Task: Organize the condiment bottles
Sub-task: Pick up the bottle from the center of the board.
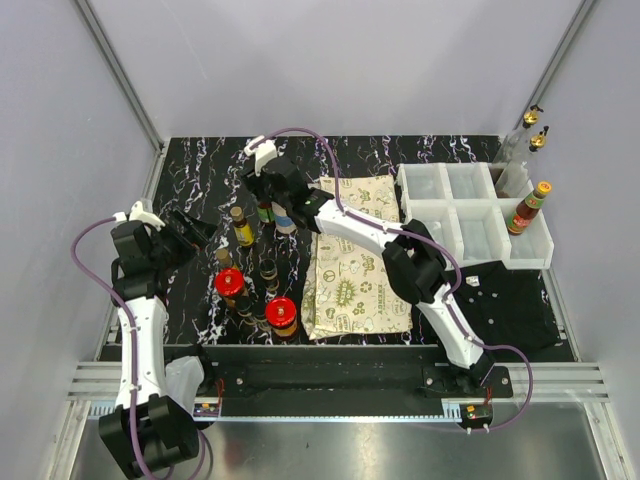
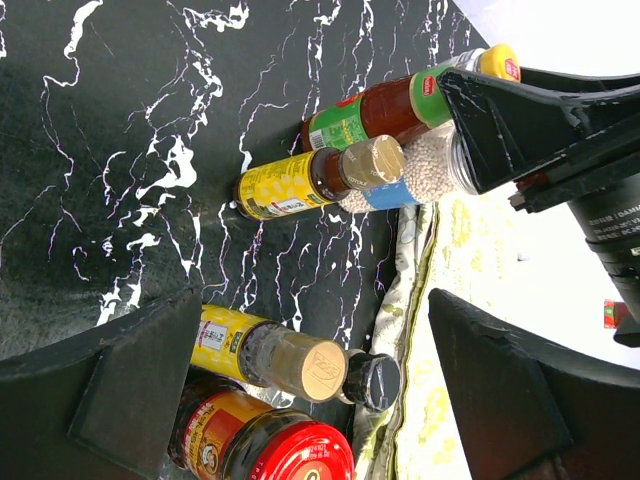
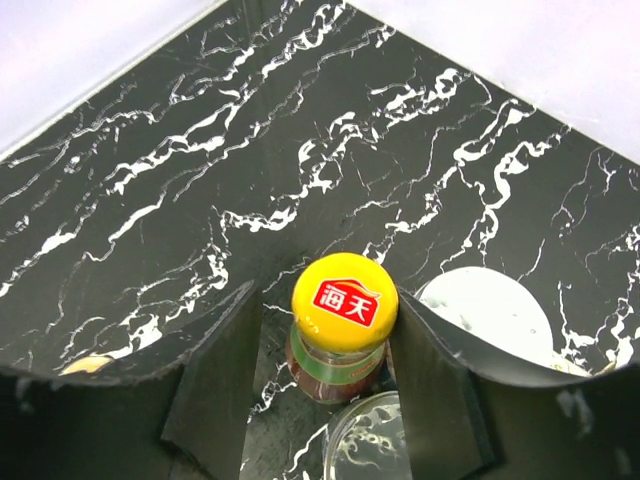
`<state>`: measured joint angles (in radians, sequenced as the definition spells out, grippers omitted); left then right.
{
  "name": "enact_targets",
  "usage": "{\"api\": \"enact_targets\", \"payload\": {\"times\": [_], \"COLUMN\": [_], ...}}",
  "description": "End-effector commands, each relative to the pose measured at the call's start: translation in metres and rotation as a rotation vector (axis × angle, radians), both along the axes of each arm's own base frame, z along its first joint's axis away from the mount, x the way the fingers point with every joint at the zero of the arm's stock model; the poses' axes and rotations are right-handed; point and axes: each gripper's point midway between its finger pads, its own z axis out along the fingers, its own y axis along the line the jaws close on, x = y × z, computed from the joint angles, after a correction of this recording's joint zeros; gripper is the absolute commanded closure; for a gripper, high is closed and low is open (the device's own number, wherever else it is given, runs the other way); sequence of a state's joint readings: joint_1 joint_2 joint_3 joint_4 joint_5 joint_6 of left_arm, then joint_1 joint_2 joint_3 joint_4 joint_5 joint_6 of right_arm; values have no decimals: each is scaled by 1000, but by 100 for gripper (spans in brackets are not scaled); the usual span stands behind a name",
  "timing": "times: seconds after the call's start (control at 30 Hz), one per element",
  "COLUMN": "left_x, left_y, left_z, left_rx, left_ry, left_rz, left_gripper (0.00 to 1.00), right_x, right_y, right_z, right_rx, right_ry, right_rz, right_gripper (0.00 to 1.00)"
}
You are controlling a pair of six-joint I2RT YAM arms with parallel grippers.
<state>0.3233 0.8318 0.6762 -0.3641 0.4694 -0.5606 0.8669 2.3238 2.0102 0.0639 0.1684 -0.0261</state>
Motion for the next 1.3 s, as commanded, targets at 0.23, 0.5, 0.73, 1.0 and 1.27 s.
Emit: {"api": "enact_targets", "payload": {"times": [0.23, 0.5, 0.73, 1.0, 1.27], "left_x": [5, 5, 5, 3, 3], "left_y": [-2, -1, -1, -1, 0], "left_z": [7, 7, 8, 10, 12], "left_rx": [-21, -21, -22, -13, -6], "left_ry": [-43, -43, -49, -59, -68], "left_rz": [-22, -20, -19, -13, -10], "left_gripper": [1, 1, 1, 1, 1], "right_x": [8, 7, 1, -5, -17], "right_y": [5, -5, -21, -26, -42], "right_z": [21, 49, 109, 173, 225], "right_rx": [74, 143, 267, 329, 391], "right_ry": [0, -41, -138, -228, -295], "right_rz": [-21, -56, -85, -71, -70], "right_gripper": [72, 100, 100, 100, 100]}}
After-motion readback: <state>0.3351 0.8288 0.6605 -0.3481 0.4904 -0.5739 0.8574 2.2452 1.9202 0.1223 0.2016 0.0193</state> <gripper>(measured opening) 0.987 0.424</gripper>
